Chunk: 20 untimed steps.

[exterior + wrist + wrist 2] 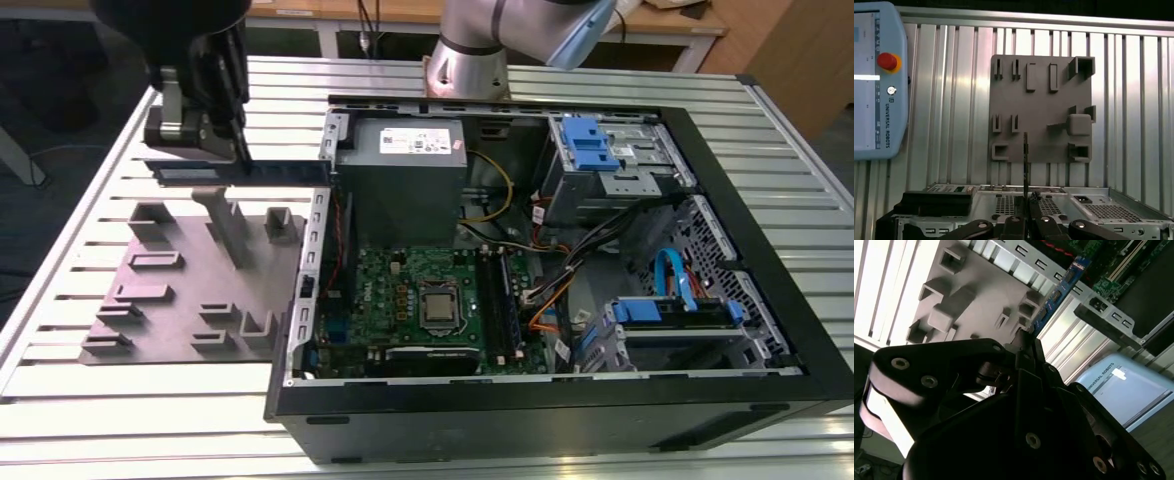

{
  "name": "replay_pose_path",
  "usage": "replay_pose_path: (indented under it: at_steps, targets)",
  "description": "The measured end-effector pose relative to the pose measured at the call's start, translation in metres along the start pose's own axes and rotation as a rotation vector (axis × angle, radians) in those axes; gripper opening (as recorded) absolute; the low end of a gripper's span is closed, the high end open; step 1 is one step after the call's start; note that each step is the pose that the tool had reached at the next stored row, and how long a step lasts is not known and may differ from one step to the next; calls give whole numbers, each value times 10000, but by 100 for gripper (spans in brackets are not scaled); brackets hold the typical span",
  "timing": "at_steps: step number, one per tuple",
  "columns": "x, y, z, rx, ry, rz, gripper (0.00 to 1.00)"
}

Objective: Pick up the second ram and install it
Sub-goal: 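Pick up the second ram and move it above second insertion slot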

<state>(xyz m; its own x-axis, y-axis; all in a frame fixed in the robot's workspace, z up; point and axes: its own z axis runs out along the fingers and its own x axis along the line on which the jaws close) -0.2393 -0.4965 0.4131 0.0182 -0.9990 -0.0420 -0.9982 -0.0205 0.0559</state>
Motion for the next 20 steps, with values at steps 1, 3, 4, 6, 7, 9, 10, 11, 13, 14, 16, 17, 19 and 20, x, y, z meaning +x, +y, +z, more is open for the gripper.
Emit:
replay_pose_path:
  at_steps: [1,3,4,6,7,9,10,11,13,14,16,17,19,20]
  targets:
    - [1,-31,-2,-11,-1,0,14]
    - [2,-110,-6,-50,-1,3,14]
    - [3,-154,-8,-72,-2,4,14]
    - [4,-241,-13,-118,-2,4,14]
    - [5,-282,-15,-139,-3,6,14]
    - [7,-361,-19,-180,-3,7,14]
    - [8,-403,-21,-199,-5,8,14]
    - [8,-448,-23,-221,-5,9,14]
    - [9,-525,-28,-259,-5,12,14]
    - [10,-562,-30,-275,-6,12,14]
    - [12,-631,-33,-307,-7,12,14]
    - [12,-668,-35,-323,-7,14,14]
    - [14,-740,-38,-355,-8,15,14]
    - [14,-775,-40,-371,-8,15,14]
